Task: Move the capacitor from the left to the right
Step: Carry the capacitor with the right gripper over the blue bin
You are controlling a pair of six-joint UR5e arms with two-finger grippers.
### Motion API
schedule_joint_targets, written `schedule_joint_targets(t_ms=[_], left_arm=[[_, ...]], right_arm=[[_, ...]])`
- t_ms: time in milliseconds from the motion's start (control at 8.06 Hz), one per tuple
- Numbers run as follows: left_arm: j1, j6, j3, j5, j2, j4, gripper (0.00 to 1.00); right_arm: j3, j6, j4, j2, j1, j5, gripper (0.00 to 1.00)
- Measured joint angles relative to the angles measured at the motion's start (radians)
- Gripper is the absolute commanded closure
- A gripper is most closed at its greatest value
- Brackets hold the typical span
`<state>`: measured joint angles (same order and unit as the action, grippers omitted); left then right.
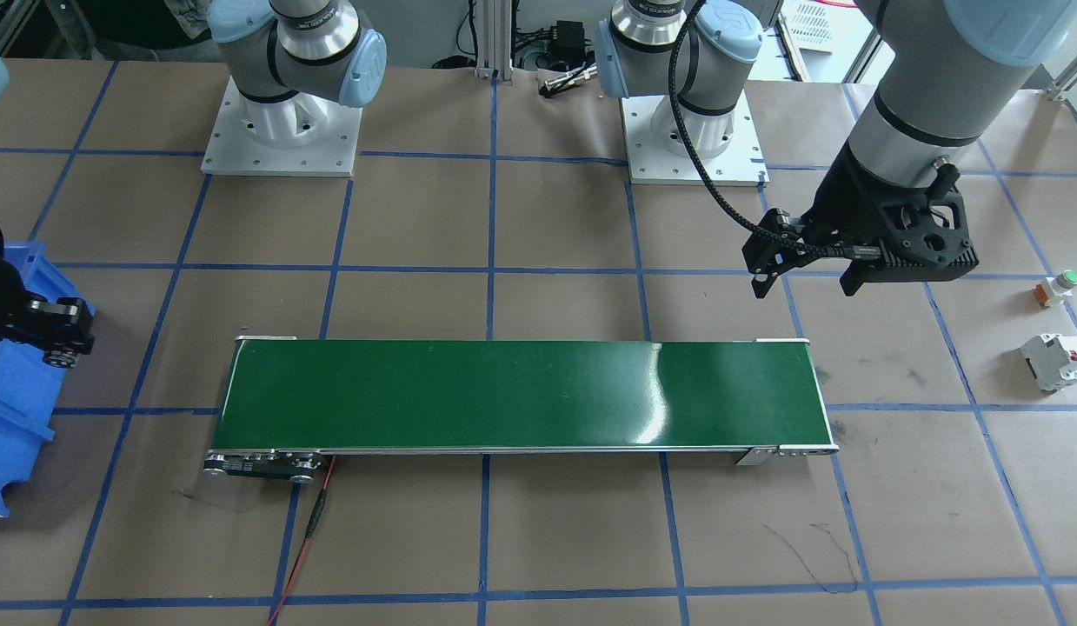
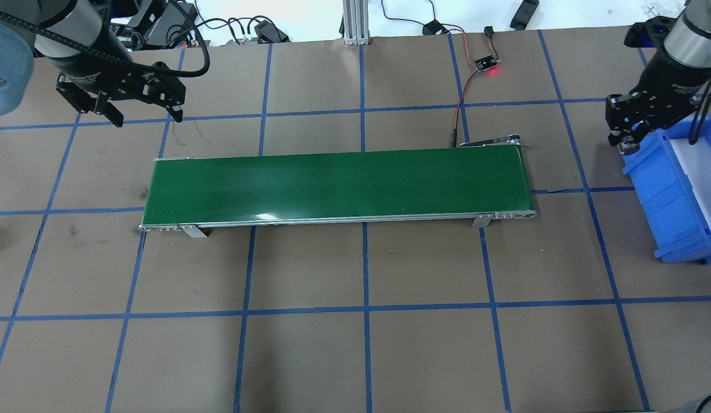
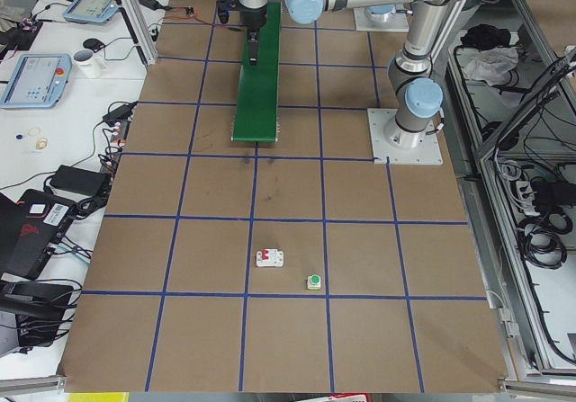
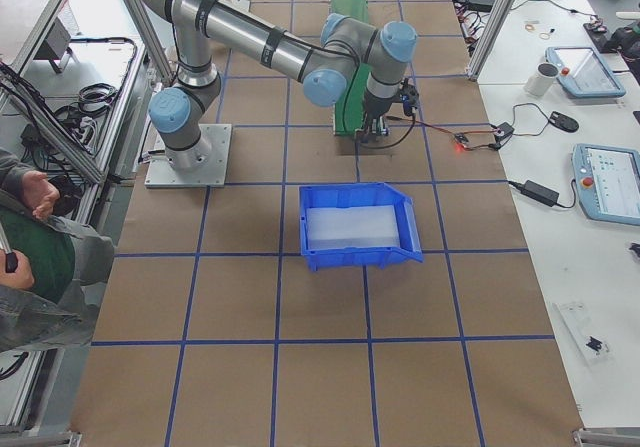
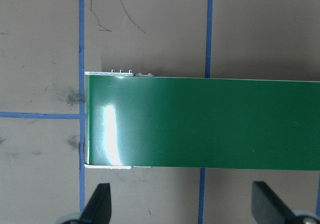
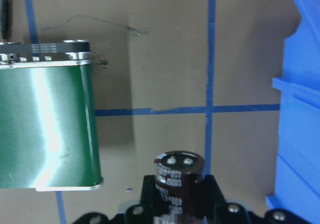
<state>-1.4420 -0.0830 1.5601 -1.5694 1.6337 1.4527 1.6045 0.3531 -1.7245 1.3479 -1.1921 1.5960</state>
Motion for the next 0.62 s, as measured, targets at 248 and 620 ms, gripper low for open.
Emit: schedule_joint_targets(t_ms=[248,620], left_arm=[[0.0,0.0,0.0,0.0,0.0,0.0,0.0],[0.0,0.0,0.0,0.0,0.0,0.0,0.0]], right_arm=[[-0.001,0.109,0.005,-0.001,0.09,0.011,1.0],[-0.001,0.289,0.006,-0.017,0.234,0.014,1.0]])
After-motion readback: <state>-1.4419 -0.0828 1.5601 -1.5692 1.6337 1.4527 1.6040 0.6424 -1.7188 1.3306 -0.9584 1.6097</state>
